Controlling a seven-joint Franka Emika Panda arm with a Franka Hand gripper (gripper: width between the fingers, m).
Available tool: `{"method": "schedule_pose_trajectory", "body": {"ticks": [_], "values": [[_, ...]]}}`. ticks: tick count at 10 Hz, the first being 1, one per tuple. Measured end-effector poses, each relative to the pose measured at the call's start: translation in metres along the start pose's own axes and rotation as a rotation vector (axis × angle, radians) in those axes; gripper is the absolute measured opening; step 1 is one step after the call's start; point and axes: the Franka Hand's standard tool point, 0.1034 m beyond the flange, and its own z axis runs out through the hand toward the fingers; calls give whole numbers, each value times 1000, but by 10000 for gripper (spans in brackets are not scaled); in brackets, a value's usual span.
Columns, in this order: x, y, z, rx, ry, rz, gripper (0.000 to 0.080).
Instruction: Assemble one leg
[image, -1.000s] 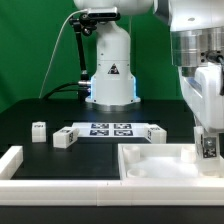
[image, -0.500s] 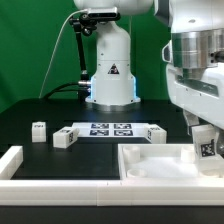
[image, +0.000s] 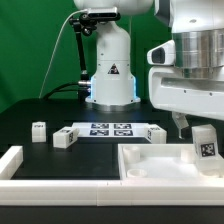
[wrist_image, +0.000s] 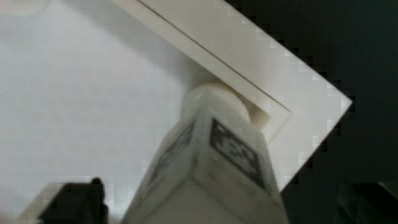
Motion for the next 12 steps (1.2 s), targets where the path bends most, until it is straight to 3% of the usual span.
{"method": "schedule_pose_trajectory", "body": {"ticks": [5, 9, 11, 12], "values": [[2, -1, 0, 9, 18, -496, 649], [5, 1, -1, 0, 23, -799, 649], [5, 1, 0, 0, 23, -774, 389], [5, 1, 0, 0, 23, -774, 389]]}}
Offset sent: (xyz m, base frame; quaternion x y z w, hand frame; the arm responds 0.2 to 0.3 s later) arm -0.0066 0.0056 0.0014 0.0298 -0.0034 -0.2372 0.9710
